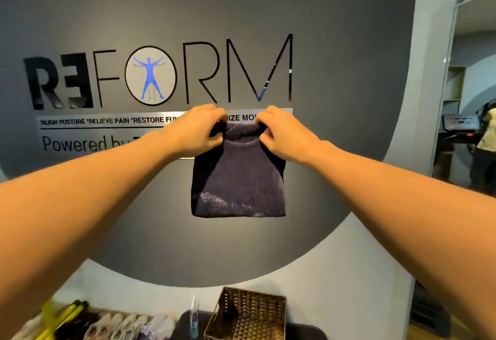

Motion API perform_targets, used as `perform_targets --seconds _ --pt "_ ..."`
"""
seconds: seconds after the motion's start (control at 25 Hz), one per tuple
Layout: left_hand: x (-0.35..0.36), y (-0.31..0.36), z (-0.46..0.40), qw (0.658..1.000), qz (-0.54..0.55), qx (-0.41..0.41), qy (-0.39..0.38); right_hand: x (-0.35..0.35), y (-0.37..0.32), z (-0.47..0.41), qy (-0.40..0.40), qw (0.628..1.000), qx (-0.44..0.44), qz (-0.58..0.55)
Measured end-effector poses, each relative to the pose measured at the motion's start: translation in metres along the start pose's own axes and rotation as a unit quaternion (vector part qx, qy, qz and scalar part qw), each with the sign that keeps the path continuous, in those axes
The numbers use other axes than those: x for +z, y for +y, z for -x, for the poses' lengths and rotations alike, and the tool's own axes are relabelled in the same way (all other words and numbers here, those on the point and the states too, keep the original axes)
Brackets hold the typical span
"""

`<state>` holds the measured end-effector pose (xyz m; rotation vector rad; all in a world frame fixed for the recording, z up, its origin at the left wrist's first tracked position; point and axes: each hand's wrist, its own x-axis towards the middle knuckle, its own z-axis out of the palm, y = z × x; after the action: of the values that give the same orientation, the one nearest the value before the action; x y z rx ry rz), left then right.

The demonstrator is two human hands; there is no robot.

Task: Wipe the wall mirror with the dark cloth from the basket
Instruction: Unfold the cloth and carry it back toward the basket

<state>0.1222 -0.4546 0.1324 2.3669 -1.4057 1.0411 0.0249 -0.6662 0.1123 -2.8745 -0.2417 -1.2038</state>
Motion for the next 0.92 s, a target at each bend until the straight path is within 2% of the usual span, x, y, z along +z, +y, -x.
perform_targets --seconds 0.44,0.72,0.92 --pt "0.284 -0.086 -0.017 0.989 0.066 -0.019 -0.131 0.263 0.128 0.003 -0.111 0.99 0.08 -0.044" --pt "0.477 -0.136 -0.008 0.961 0.122 -0.07 -0.24 0.445 0.192 0.019 -0.221 0.953 0.176 -0.11" --pt "0.645 -0.178 0.026 0.932 0.169 -0.086 -0.308 0.596 0.227 0.056 -0.281 0.919 0.234 -0.145"
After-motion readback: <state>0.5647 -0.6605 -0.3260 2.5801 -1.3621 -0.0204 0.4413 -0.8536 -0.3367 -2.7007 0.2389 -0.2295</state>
